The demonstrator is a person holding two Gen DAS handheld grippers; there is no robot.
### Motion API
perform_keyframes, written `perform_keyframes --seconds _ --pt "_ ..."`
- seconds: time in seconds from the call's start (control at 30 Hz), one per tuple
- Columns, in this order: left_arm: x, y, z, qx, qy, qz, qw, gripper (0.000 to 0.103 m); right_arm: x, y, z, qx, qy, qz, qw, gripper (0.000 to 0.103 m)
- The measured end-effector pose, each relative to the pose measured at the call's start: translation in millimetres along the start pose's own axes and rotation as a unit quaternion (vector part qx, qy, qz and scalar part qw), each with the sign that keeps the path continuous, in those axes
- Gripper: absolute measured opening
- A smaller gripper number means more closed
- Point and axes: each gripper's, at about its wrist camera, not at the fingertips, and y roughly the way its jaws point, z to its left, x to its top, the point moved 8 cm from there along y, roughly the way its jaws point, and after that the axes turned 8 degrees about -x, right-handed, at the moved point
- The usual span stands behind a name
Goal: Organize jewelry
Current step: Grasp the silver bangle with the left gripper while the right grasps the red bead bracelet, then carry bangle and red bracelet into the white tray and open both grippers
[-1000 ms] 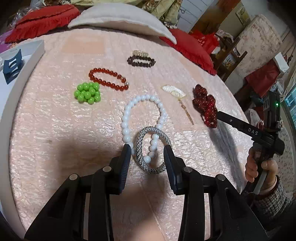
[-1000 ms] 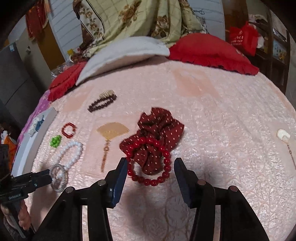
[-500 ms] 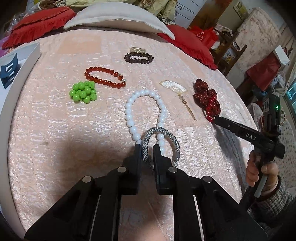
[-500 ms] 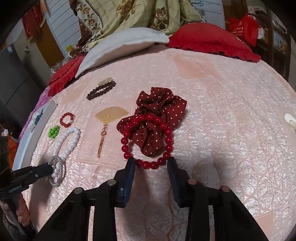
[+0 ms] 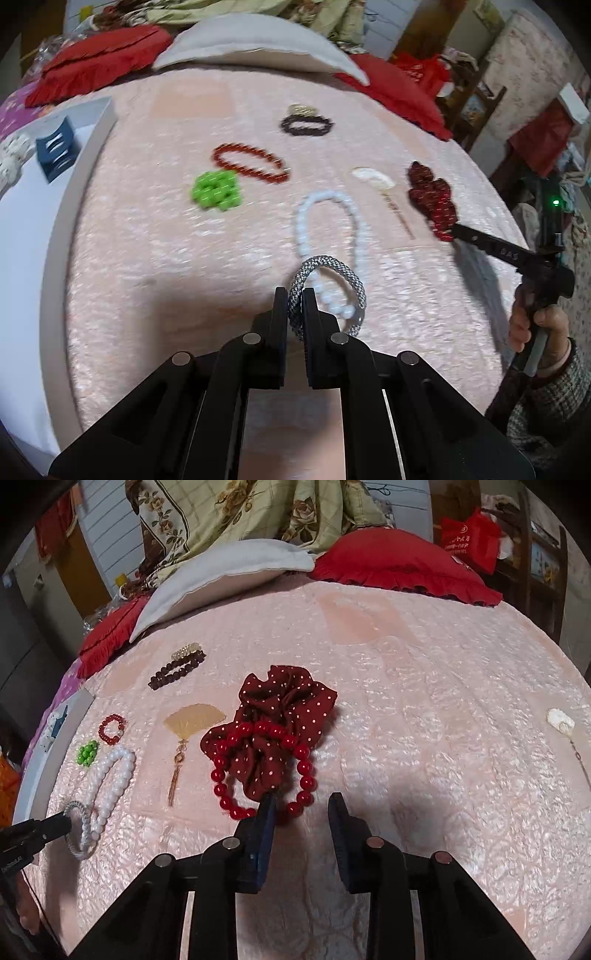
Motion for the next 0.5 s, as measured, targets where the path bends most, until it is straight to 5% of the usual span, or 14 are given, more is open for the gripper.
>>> perform_keyframes --seconds 0.2,0.27,0.5 --pt "-6 6 3 0.007 0.001 0.008 0.9999 0.006 4 8 7 -0.025 -0.032 -0.016 0.999 0.027" --pt "-6 7 0 0.013 0.008 0.005 0.9999 0.006 5 9 13 -0.033 -0.048 -0.021 0.998 0.010" --pt "-1 -7 -15 -0.004 0.031 -0.016 0.9994 0.006 8 -12 7 -0.025 -0.031 -0.034 0.999 0.008"
